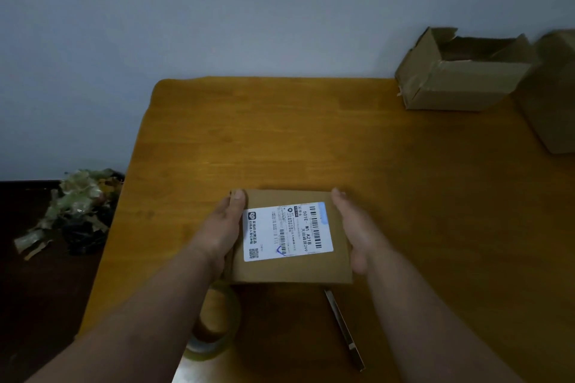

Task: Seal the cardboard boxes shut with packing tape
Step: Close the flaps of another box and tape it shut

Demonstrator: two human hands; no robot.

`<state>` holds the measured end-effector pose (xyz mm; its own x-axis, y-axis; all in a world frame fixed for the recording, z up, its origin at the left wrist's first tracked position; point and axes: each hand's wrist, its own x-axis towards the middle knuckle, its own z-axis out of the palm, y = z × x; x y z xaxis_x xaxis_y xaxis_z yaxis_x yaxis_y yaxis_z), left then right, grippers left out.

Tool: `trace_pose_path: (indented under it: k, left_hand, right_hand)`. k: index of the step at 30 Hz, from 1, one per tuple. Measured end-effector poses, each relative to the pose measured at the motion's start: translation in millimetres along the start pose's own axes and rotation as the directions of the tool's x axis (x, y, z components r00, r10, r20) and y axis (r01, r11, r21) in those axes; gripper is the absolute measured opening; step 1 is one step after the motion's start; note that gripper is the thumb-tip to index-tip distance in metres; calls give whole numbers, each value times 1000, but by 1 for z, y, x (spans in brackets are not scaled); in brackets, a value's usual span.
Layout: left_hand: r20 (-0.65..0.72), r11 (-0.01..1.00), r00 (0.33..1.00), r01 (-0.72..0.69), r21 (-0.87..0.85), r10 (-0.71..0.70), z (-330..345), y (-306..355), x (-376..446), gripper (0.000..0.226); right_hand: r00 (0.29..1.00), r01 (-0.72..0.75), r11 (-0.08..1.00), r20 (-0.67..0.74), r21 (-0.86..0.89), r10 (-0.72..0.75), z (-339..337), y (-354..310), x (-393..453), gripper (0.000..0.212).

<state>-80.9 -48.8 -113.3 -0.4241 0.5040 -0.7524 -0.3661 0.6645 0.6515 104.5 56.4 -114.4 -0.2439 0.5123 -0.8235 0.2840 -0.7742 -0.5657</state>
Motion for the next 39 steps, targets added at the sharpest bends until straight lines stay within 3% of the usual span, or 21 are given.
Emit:
trace_pose_path:
  k: [3,6,9,12,14,17,20,23,27,29,33,39]
  left_hand:
    - [36,996,997,-62,-67,64,-1,8,-9,54]
    - [23,930,962,-256,-264,271,-11,26,-18,34]
    - [-45,873,928,-363,-325,370,-19,41,-30,42]
    - [-76,972,974,-220,-87,213,-10,30,-27,60]
    - [-62,980,978,-199,13,199,-6,17,-21,66]
    - [-39,966,969,-239,101,244,-8,14,-20,47]
    - [-45,966,972,-222,131,230,-10,12,-21,47]
    - [-124,947,961,-211,243,247,-9,11,-25,66]
    - [-178,845,918,-232,481,353,7,13,-33,121]
    - [-190,835,905,-249,491,382,12,13,-32,126]
    - [-172,865,917,-260,428,361,11,12,-31,115]
    - [-65,902,931,-329,279,359,-13,1,-37,93]
  right_hand:
    - [997,46,999,57,0,-46,-3,-8,-5,66]
    - [949,270,935,101,229,-299,-15,-17,-18,65]
    - [869,446,852,97,272,-486,-16,-24,-34,48]
    - [937,345,936,-31,-73,-348,5,-14,-34,58]
    - [952,285,930,-40,-232,-302,16,-7,-33,61]
    - [953,287,916,-10,-281,-302,15,-9,-31,44]
    - [957,278,913,9,-298,-289,12,-14,-35,32]
    - [959,250,896,-31,-368,-281,16,-15,-37,63]
    - [920,219,741,-118,-635,-373,36,-17,-43,120]
    - [910,220,699,-115,-681,-399,40,-17,-42,130]
    - [900,288,692,-60,-662,-433,33,-14,-38,117]
    - [893,428,753,106,-501,-437,1,-2,-33,60]
